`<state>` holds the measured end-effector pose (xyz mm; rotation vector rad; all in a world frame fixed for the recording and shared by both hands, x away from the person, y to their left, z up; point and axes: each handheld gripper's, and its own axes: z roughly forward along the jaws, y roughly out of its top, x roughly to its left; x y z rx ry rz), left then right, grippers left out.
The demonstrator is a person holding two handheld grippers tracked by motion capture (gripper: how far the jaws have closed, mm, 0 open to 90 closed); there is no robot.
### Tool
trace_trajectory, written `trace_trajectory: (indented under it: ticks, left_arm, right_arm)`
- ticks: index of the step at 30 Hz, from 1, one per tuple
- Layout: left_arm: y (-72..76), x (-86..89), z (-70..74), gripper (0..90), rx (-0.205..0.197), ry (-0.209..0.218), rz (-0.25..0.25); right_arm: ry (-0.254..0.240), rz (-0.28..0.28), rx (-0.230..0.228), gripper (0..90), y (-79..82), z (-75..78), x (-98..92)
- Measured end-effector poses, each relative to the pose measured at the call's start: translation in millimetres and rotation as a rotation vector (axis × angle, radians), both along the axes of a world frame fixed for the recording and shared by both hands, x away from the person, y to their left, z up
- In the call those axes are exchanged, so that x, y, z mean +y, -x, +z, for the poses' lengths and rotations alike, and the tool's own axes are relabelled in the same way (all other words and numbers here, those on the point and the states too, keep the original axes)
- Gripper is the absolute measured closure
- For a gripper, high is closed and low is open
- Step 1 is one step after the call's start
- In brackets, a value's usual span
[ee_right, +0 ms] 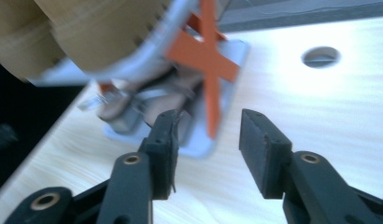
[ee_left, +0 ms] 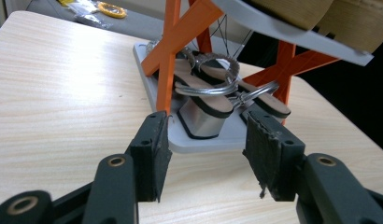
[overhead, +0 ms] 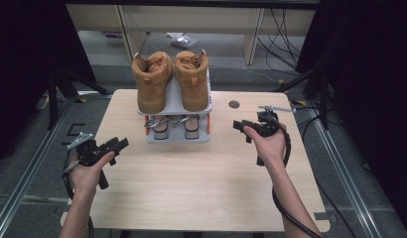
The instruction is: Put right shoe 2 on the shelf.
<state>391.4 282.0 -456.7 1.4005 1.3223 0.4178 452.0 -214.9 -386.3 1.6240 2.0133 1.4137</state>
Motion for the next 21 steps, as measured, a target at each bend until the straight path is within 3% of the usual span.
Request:
trace_trajectory:
  ticks: [3, 8, 10, 15, 16, 18, 19, 21]
  left_arm:
    - [-0.8, -0.9, -2.9, 48.5, 0.006, -0.002, -0.001]
    - [-1.6, -3.8, -7.1, 48.5, 0.018, -0.008, -0.009]
    - [-1.7, -4.8, -7.8, 48.6, 0.02, -0.009, -0.009]
    - [-1.7, -5.0, -9.0, 48.6, 0.019, -0.007, -0.009]
    - [-1.8, -4.9, -9.0, 48.6, 0.019, -0.007, -0.009]
    - [-2.0, -4.7, -9.3, 48.6, 0.018, -0.008, -0.011]
    - [-2.1, -4.7, -9.4, 48.6, 0.019, -0.008, -0.012]
    - [-2.5, -4.8, -9.4, 48.6, 0.02, -0.01, -0.016]
  right_arm:
    - [0.003, -0.033, 0.041, 54.9, 16.6, -25.3, -16.8]
    - [0.038, -0.065, 0.056, 53.9, 36.1, -61.8, -39.0]
    - [0.027, -0.086, 0.066, 53.7, 43.8, -72.9, -44.9]
    - [0.008, -0.093, 0.052, 53.1, 54.5, -87.7, -49.1]
    - [0.022, -0.098, 0.033, 52.8, 55.0, -90.8, -48.8]
    - [0.03, -0.078, 0.059, 52.1, 56.4, -90.7, -46.3]
    - [0.042, -0.081, 0.03, 51.8, 55.1, -91.9, -47.5]
    - [0.031, -0.087, 0.032, 50.9, 56.3, -90.4, -46.9]
